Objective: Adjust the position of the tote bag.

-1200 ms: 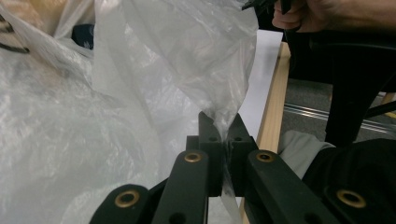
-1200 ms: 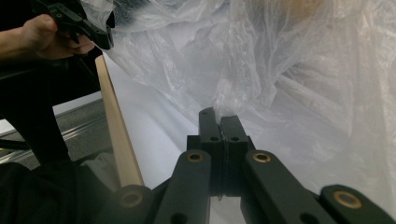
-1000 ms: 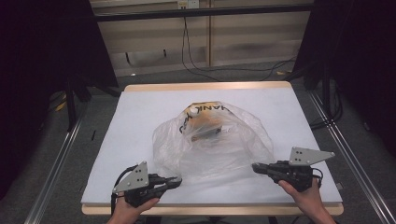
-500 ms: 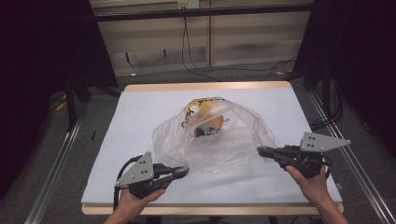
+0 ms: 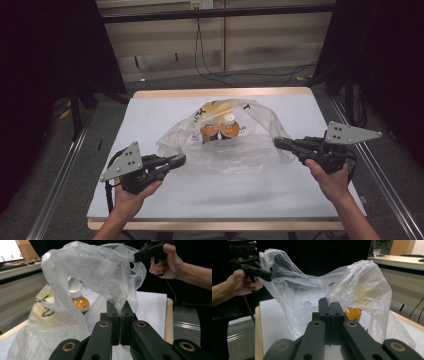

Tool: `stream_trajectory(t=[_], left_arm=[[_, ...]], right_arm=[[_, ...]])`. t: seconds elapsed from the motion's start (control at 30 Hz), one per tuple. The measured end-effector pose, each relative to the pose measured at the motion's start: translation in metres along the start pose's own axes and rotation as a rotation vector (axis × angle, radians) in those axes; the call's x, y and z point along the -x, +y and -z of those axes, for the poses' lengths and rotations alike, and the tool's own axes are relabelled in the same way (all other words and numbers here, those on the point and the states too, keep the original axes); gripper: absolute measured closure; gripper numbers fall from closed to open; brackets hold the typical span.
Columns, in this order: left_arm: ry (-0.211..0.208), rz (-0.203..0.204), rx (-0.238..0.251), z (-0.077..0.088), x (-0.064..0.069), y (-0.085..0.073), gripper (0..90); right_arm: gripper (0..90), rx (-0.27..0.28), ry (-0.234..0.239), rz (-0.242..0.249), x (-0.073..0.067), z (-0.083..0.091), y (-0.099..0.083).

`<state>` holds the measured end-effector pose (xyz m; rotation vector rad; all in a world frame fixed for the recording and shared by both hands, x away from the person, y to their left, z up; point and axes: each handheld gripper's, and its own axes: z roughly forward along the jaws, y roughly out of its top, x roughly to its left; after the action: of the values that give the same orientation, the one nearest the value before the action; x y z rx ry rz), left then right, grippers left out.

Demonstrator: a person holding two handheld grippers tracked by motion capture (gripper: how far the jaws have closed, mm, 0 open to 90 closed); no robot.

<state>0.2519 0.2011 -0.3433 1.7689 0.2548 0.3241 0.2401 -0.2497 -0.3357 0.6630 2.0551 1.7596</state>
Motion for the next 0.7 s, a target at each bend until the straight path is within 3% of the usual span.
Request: stream_trajectory(t=[0.2, 0.33, 0.5, 0.7], left_arm=[[0.032, -0.007, 0.035, 0.009, -0.009, 0.014, 89.6], [0.059, -0.007, 0.078, 0.015, -0.018, 0.025, 89.6], [0.087, -0.018, 0.091, 0.018, -0.034, 0.039, 89.6], [0.125, -0.001, 0.116, 0.019, -0.052, 0.053, 89.7]], right_arm=[[90.0, 0.047, -0.006, 0.004, 0.008, -0.004, 0.016], [90.0, 0.058, -0.012, 0.012, 0.014, -0.008, 0.029], [90.0, 0.065, -0.024, 0.019, 0.022, -0.013, 0.043], [90.0, 0.071, -0.036, 0.033, 0.030, -0.021, 0.061]])
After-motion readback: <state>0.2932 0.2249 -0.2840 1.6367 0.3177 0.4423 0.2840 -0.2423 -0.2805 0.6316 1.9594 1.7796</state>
